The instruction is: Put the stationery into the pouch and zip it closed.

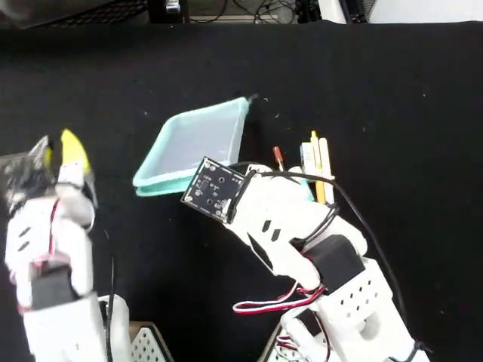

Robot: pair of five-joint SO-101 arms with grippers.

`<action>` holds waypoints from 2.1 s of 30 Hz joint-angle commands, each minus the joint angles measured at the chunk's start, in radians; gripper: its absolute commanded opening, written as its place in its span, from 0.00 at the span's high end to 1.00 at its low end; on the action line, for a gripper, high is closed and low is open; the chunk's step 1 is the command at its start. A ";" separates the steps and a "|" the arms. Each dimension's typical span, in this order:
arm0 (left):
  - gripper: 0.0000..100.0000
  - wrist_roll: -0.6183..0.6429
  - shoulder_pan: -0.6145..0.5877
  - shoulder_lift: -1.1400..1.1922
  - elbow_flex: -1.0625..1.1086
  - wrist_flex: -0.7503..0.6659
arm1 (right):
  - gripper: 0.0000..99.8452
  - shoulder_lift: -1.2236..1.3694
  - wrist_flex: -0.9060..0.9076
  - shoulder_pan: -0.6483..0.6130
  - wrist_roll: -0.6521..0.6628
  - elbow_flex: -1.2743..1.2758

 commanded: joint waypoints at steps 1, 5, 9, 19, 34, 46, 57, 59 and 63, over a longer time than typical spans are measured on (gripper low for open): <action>0.88 0.011 0.097 0.227 -0.081 -0.120 | 0.99 -0.021 0.003 -0.032 0.009 -0.059; 0.88 0.006 0.186 0.422 -0.101 -0.106 | 0.99 -0.021 -0.041 -0.051 0.000 -0.079; 0.88 -0.086 0.243 0.462 -0.117 0.044 | 0.99 -0.021 -0.209 -0.048 -0.078 -0.088; 0.88 -0.028 0.427 0.161 -0.074 0.255 | 0.99 -0.021 -0.595 -0.051 -0.292 0.056; 0.88 0.041 0.427 -0.226 0.127 0.175 | 0.99 -0.013 -0.683 -0.161 -0.413 0.099; 0.88 0.080 0.211 -0.227 -0.016 0.270 | 0.99 -0.013 -0.586 -0.157 -0.413 0.108; 0.88 -0.095 0.148 -0.190 -0.348 0.502 | 0.99 -0.019 -0.354 -0.196 -0.238 0.108; 0.88 -0.149 0.148 -0.140 -0.363 0.497 | 0.99 -0.019 -0.307 -0.222 -0.187 0.107; 0.88 -0.269 0.142 0.020 -0.430 0.506 | 0.99 -0.016 -0.282 -0.239 -0.150 0.105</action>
